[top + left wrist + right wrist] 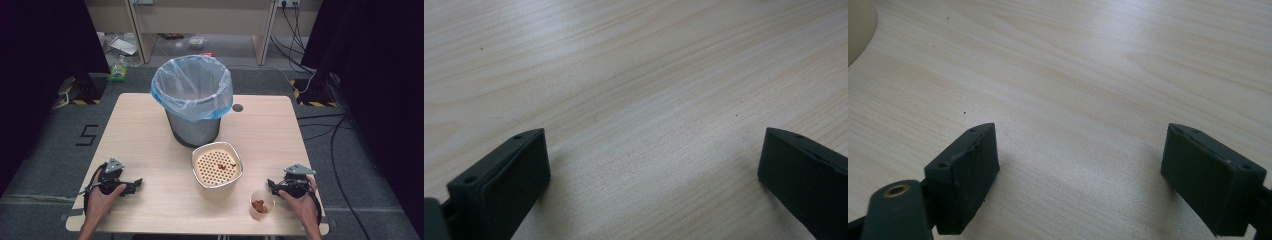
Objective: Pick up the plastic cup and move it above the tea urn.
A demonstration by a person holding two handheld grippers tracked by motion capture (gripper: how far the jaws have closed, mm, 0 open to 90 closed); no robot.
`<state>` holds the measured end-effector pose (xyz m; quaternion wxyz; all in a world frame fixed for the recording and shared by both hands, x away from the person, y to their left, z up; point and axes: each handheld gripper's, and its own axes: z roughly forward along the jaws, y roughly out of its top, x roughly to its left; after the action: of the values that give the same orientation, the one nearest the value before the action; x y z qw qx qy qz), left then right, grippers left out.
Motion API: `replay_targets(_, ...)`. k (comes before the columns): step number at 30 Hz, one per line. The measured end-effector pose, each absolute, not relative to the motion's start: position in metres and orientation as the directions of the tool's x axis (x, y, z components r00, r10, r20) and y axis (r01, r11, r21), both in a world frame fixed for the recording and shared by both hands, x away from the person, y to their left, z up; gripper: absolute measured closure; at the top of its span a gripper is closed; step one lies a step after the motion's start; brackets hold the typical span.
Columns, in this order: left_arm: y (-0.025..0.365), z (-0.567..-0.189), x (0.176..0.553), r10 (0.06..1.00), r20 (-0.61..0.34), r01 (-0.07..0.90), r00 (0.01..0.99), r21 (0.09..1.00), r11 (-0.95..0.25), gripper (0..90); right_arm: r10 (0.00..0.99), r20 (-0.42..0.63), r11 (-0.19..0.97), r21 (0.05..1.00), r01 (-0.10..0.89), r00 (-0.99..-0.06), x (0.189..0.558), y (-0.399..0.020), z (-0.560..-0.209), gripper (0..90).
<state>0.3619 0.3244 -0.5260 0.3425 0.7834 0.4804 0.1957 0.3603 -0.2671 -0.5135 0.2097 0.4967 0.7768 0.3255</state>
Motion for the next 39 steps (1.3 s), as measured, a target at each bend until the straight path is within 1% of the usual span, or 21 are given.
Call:
replay_targets(1, 0.324, -0.526, 0.362, 0.887, -0.023, 0.618, 0.462, 0.725, -0.304, 0.0, 0.908, -0.002, 0.295, 0.714, 0.635, -0.419, 0.360, -0.267, -0.514, 16.7)
replay_targets(3, 0.324, -0.526, 0.362, 0.887, -0.023, 0.619, 0.462, 0.725, -0.304, 0.0, 0.909, -0.013, 0.301, 0.713, 0.634, -0.417, 0.359, -0.267, -0.511, 20.9)
replay_targets(6, 0.324, -0.526, 0.362, 0.887, -0.023, 0.618, 0.462, 0.725, -0.304, 0.0, 0.911, -0.014, 0.295, 0.720, 0.628, -0.411, 0.359, -0.268, -0.507, 21.1)
replay_targets(9, 0.324, -0.526, 0.362, 0.887, -0.023, 0.619, 0.462, 0.725, -0.304, 0.0, 0.914, -0.012, 0.283, 0.733, 0.619, -0.405, 0.355, -0.268, -0.496, 24.6)
replay_targets(11, 0.324, -0.526, 0.362, 0.887, -0.023, 0.619, 0.462, 0.725, -0.303, 0.0, 0.915, -0.009, 0.281, 0.731, 0.621, -0.403, 0.353, -0.267, -0.493, 25.0)
replay_targets(12, 0.325, -0.526, 0.362, 0.887, -0.023, 0.619, 0.462, 0.725, -0.303, 0.0, 0.913, 0.000, 0.278, 0.732, 0.622, -0.409, 0.348, -0.266, -0.488, 27.1)
replay_targets(15, 0.325, -0.526, 0.362, 0.887, -0.023, 0.618, 0.461, 0.725, -0.303, 0.0, 0.913, 0.005, 0.273, 0.735, 0.620, -0.408, 0.342, -0.265, -0.481, 28.0)
replay_targets(17, 0.325, -0.526, 0.362, 0.887, -0.023, 0.618, 0.461, 0.725, -0.303, 0.0, 0.914, 0.011, 0.266, 0.739, 0.619, -0.406, 0.335, -0.265, -0.474, 30.1)
replay_targets(20, 0.325, -0.526, 0.362, 0.887, -0.023, 0.618, 0.461, 0.725, -0.303, 0.0, 0.918, 0.019, 0.251, 0.745, 0.618, -0.396, 0.326, -0.266, -0.465, 30.4)
replay_targets(24, 0.325, -0.526, 0.362, 0.887, -0.023, 0.618, 0.461, 0.725, -0.302, 0.0, 0.916, 0.038, 0.234, 0.758, 0.609, -0.399, 0.308, -0.269, -0.448, 34.9)
replay_targets(28, 0.325, -0.526, 0.362, 0.887, -0.022, 0.618, 0.461, 0.725, -0.303, 0.0, 0.917, 0.036, 0.233, 0.761, 0.605, -0.398, 0.298, -0.266, -0.436, 35.8)
replay_targets(30, 0.325, -0.526, 0.361, 0.887, -0.023, 0.619, 0.461, 0.725, -0.303, 0.0, 0.911, 0.027, 0.244, 0.770, 0.589, -0.411, 0.294, -0.264, -0.430, 36.5)
replay_targets(34, 0.325, -0.526, 0.361, 0.888, -0.023, 0.619, 0.460, 0.725, -0.302, 0.0, 0.898, 0.032, 0.261, 0.765, 0.589, -0.439, 0.284, -0.256, -0.423, 39.5)
replay_targets(39, 0.325, -0.526, 0.361, 0.888, -0.023, 0.619, 0.460, 0.725, -0.302, 0.0, 0.886, 0.028, 0.274, 0.773, 0.573, -0.462, 0.280, -0.250, -0.416, 40.7)
